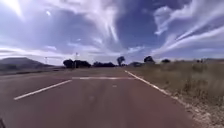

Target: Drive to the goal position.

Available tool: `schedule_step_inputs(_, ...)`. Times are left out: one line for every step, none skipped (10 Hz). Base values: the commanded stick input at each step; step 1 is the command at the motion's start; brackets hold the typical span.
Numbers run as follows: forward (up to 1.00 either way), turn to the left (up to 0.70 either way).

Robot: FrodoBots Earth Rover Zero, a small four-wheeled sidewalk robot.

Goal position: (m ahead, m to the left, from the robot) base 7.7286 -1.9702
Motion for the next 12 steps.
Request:
schedule_step_inputs(1.0, 0.0)
schedule_step_inputs(1.0, 0.0)
schedule_step_inputs(1.0, 0.0)
schedule_step_inputs(1.0, 0.0)
schedule_step_inputs(1.0, 0.0)
schedule_step_inputs(1.0, 0.0)
schedule_step_inputs(1.0, 0.0)
schedule_step_inputs(1.0, 0.0)
schedule_step_inputs(1.0, 0.0)
schedule_step_inputs(1.0, 0.0)
schedule_step_inputs(1.0, 0.0)
schedule_step_inputs(1.0, 0.0)
